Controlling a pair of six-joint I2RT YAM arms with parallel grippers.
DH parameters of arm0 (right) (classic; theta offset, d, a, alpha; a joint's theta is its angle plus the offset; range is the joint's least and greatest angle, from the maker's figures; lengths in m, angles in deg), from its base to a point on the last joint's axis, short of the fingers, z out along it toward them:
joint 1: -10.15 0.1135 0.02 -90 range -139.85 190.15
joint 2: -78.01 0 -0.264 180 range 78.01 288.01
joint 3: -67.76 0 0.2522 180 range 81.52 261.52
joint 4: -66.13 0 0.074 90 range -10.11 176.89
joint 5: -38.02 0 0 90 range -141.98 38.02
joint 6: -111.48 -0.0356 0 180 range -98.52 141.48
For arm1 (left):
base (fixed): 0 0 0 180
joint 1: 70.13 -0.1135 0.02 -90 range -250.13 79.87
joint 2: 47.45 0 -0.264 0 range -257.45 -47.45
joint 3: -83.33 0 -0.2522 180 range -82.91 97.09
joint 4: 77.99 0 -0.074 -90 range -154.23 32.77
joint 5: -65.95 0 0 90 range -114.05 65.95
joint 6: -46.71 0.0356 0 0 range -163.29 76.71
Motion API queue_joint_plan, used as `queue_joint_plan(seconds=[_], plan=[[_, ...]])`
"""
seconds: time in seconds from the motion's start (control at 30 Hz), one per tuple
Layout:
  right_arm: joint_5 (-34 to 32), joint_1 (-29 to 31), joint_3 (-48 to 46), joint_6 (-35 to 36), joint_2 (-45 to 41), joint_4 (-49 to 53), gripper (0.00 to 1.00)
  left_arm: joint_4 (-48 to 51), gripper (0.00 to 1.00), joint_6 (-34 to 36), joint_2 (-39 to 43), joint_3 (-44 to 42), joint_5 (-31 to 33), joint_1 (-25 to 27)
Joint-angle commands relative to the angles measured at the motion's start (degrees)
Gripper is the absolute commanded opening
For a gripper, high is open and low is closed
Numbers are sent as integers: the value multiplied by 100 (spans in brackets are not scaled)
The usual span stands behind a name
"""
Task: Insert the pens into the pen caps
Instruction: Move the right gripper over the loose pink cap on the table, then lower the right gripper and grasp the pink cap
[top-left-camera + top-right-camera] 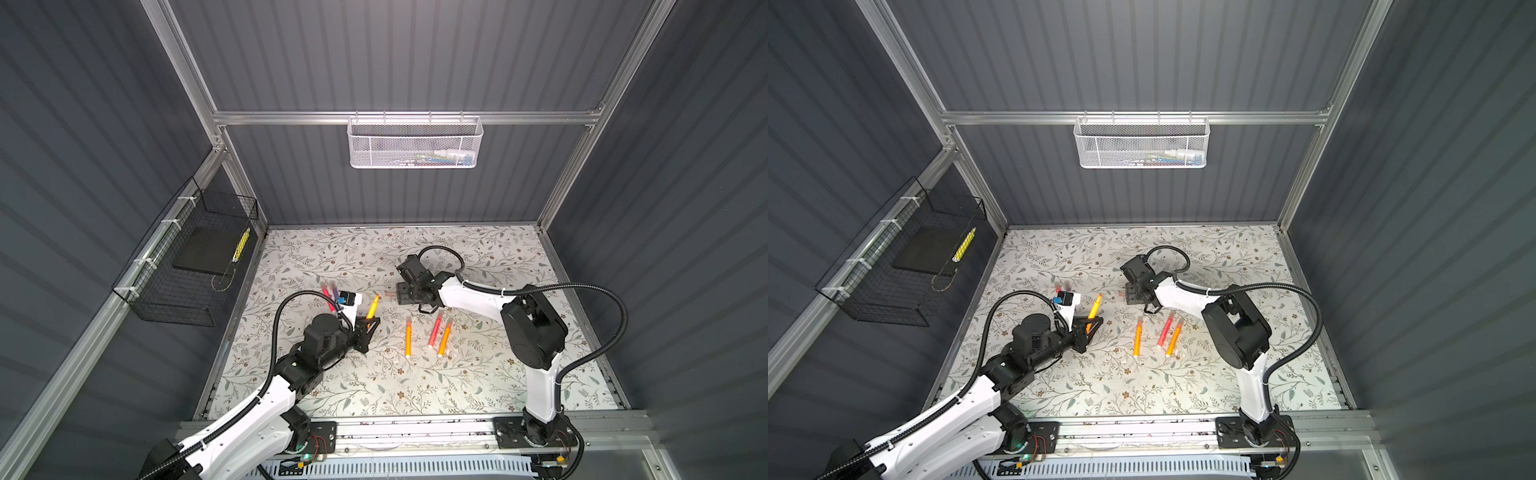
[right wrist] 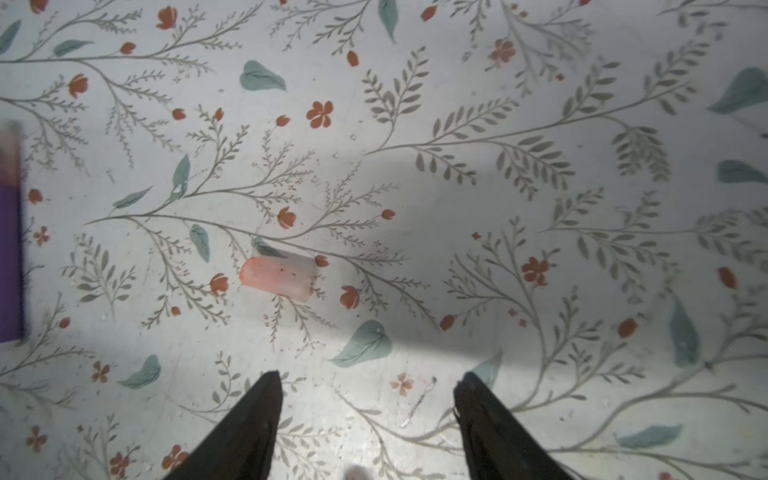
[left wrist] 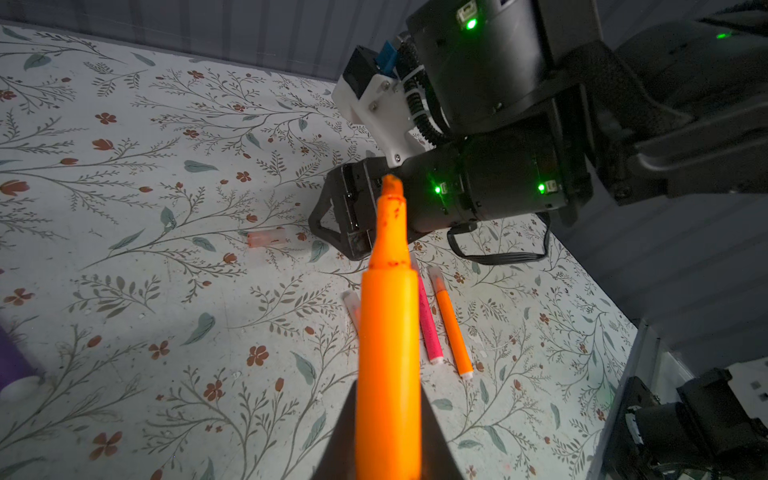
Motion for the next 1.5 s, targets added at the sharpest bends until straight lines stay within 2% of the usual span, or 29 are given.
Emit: queue_joint_plan(seconds=[0.0,0.13,0.27,0.37,0.5,0.73,0.93,1.2,1.47], plan=[[469,-10,144,376,160,-334,72,-62,0,57,29,-59,-51,10],[378,32,569,141,574,-357,72,-32,0,48,109,-69,-33,11],[-374,50,1328,-153,1183,131,74,55,0,55,206,-53,-24,9],[-605,51,1732,-188,1498,272,67,103,0,57,262,-48,-25,10],[-788,132,2138,-145,1739,558,65,120,0,61,279,-53,-25,10],[-1079,359,1684,-142,1496,676,66,78,0,92,229,-46,-44,14],[-1124,349,1168,-277,1196,439,63,71,0,92,248,-34,-86,11],[-1215,340,1210,-339,1201,523,63,129,0,72,356,-26,-104,10],[-1201,296,243,-556,511,146,62,97,0,92,319,-31,-111,18]])
